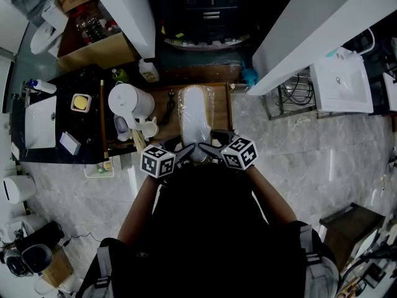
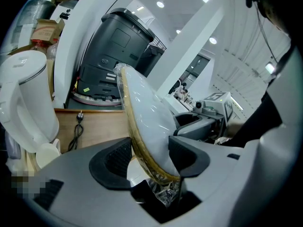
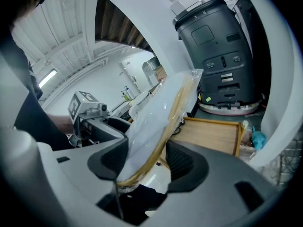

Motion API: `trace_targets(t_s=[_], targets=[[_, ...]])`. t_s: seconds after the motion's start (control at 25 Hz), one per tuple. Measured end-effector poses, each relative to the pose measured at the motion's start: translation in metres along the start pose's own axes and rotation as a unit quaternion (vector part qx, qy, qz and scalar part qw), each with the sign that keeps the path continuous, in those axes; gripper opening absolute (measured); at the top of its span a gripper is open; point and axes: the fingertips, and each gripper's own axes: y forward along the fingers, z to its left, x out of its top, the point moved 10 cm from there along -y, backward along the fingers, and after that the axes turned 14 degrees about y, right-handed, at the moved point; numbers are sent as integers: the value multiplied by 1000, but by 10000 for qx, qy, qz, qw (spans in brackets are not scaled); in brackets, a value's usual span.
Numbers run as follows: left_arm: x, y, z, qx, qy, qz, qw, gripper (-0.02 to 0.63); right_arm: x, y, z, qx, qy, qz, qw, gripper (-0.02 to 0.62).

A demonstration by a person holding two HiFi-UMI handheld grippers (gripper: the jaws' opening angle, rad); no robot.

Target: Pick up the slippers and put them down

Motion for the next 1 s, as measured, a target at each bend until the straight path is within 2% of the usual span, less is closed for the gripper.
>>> trace_targets(t_s=[1.0], targets=[[-17, 11, 2, -188, -116, 305, 9993, 249, -24, 8, -14, 22, 403, 149, 9991, 250]])
